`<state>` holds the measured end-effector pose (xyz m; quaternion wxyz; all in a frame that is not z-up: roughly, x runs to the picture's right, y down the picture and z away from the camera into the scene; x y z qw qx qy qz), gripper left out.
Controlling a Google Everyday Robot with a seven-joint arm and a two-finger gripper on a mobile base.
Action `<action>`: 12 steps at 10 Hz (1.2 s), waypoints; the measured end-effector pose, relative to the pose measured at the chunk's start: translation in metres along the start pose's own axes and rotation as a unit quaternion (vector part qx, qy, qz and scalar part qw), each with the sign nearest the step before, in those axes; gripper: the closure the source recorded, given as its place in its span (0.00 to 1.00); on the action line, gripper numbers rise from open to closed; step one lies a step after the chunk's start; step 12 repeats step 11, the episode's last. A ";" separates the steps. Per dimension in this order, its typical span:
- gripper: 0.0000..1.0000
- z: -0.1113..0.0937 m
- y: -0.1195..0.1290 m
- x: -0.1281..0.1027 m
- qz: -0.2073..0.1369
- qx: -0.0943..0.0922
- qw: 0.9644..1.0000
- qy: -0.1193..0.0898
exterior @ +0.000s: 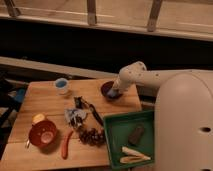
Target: Wipe purple bowl with sponge
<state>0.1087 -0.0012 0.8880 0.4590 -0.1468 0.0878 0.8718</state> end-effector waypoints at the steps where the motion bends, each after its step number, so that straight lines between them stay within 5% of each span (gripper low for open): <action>1: 1.00 -0.003 -0.010 -0.008 -0.003 0.005 1.000 -0.004; 5: 1.00 -0.001 -0.001 -0.027 -0.015 0.000 1.000 -0.013; 6: 1.00 0.003 0.011 -0.026 -0.016 -0.013 1.000 -0.008; 8: 1.00 0.012 0.040 -0.018 -0.022 -0.068 0.997 0.016; 12: 1.00 0.015 0.044 -0.002 -0.028 -0.074 0.996 0.028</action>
